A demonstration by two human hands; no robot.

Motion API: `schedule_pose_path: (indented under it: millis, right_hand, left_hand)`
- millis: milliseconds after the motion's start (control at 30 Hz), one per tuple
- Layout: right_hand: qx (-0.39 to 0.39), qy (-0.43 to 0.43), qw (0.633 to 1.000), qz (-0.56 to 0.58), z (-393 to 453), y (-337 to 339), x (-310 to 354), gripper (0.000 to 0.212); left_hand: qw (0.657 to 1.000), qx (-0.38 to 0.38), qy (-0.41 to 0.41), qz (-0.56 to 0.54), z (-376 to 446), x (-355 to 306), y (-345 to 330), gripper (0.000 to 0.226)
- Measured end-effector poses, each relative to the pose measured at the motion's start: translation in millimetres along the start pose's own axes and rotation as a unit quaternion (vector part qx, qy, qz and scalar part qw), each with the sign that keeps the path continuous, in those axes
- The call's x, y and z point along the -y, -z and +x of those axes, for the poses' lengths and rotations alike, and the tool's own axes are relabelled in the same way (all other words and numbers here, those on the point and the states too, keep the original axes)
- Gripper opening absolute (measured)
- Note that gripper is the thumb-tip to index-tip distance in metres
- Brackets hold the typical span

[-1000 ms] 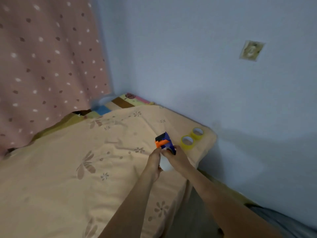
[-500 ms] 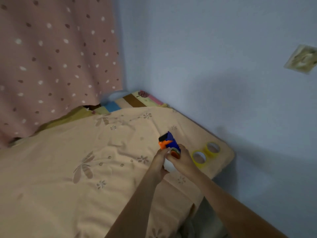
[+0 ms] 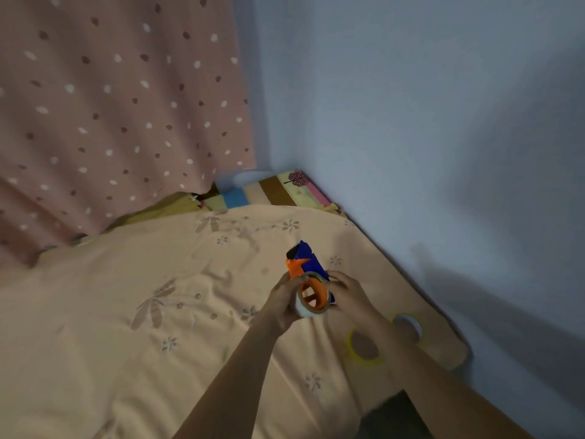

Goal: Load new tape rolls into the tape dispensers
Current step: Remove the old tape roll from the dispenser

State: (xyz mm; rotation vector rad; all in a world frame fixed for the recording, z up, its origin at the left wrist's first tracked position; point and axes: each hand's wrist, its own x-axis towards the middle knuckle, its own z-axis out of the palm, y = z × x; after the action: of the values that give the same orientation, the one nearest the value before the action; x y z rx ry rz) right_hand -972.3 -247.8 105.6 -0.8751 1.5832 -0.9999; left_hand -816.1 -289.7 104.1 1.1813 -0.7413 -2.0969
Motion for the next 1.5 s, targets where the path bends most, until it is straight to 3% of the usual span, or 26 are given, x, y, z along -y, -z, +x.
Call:
schedule_pose_path:
  millis: [133,267,367,500,767,1033,1133,1267,1367,1467,1500]
  right_hand:
    - [0.047,-0.02,0.999,-0.016,13,9,8,0.005]
    - [0.081,-0.047,0.995,-0.034,17,10,17,0.018]
    - [0.079,-0.051,0.995,-0.029,19,11,18,0.012]
    - [0.075,-0.059,0.995,0.001,24,18,11,0.034]
    - [0.114,-0.068,0.991,0.013,58,51,6,0.044]
    - [0.147,-0.048,0.987,-0.033,91,96,-6,0.038]
    - [0.141,-0.036,0.989,-0.041,98,109,-9,0.035]
    - [0.119,-0.011,0.987,-0.106,104,113,-10,0.048]
    - [0.065,0.012,0.962,-0.266,102,103,-6,0.062]
    - [-0.075,0.158,0.916,-0.36,82,88,0,0.055]
    - [-0.078,0.203,0.908,-0.357,73,83,2,0.053]
  left_hand:
    - [1.0,0.011,0.005,-0.012,4,-2,-1,0.049]
    - [1.0,0.013,-0.001,-0.014,9,-7,-4,0.05]
    - [1.0,0.012,0.0,-0.012,16,-6,-4,0.052]
    - [1.0,0.009,-0.004,-0.011,30,1,-5,0.048]
    - [0.998,-0.036,-0.031,-0.042,53,18,-33,0.046]
    - [0.994,-0.096,-0.021,-0.056,69,33,-75,0.049]
    - [0.993,-0.092,-0.014,-0.072,64,42,-84,0.051]
    - [0.993,-0.069,-0.008,-0.097,59,47,-77,0.048]
    - [0.994,-0.072,0.0,-0.085,60,45,-69,0.034]
    - [0.993,-0.076,0.006,-0.094,61,45,-61,0.029]
    - [0.992,-0.073,0.006,-0.107,61,45,-60,0.03]
